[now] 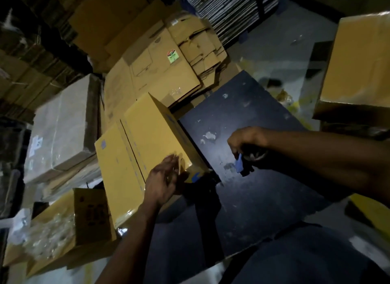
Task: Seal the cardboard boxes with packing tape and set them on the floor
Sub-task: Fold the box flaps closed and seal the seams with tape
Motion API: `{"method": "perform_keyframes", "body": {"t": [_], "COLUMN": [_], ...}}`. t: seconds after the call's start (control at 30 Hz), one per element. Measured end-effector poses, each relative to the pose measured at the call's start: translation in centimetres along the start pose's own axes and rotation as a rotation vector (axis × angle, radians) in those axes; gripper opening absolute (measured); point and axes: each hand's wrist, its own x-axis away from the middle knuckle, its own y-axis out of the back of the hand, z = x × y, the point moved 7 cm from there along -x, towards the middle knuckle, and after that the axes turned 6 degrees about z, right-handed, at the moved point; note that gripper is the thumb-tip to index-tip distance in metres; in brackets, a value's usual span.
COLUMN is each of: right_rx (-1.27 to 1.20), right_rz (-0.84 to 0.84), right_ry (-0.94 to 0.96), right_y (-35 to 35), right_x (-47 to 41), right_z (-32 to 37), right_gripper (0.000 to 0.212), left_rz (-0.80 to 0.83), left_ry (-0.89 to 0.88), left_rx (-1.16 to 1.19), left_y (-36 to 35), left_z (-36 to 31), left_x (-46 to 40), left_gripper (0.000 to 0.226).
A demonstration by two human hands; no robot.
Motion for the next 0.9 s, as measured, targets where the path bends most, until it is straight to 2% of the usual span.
{"method": "perform_keyframes", "body": {"t": [0.07,0.17,0.23,0.3,0.33,0.43,0.5,0.63,0.73,0.83,0.9], "right_rx": [0.037,0.418,0.622,0.645,0.558,0.061,-0.083,-0.155,-0.196,-0.194,-0.219], "right_rz": [0.004,-0.036,-0.081,-0.203,-0.252,-0.342,-0.342,-0.360,-0.386,-0.425,-0.457], "right_ry": [0.004,-0.058,-0.049,0.079,0.203,0.583,0.680,0.679,0.595,0.599,0.580], "right_y": [0.9,1.7,1.6,1.2,0.7,-2.0,-5.0,-9.7,-9.8,-9.8,-9.9], "right_x": [-2.0,0.2,0.5,-0.8,-0.8,-0.2,-1.0,-3.3,-4.0,-4.8,-5.2], "right_z": [0.0,1.8,2.4,3.2,4.1,7.7,9.0,8.1,6.6,6.3,6.6], "right_gripper": [0.041,0.027,0.032,0.048,0.059,0.086,0.099,0.112,0.103,0.103,0.095], "left_rz": [0.106,0.113,0.087,0.070,0.068,0.067,0.080,0.108,0.119,0.124,0.140], "left_ry": [-0.079,-0.097,-0.072,-0.059,-0.049,-0.020,-0.016,-0.029,-0.025,-0.037,-0.044], "left_rx": [-0.052,-0.074,-0.054,-0.014,0.009,0.050,0.052,0.040,0.029,0.001,-0.027], "left_y": [-1.3,-2.3,-2.6,-2.9,-3.0,-3.4,-3.5,-3.2,-3.2,-3.0,-2.8], "left_z": [0.8,2.7,3.1,3.1,3.2,3.5,3.7,3.6,3.3,3.2,3.2], "left_x": [-0.9,-2.4,-3.1,-3.7,-4.0,-4.0,-4.0,-4.1,-4.3,-4.3,-4.4], "left_gripper": [0.054,0.050,0.051,0.049,0.048,0.049,0.049,0.050,0.050,0.050,0.050]}}
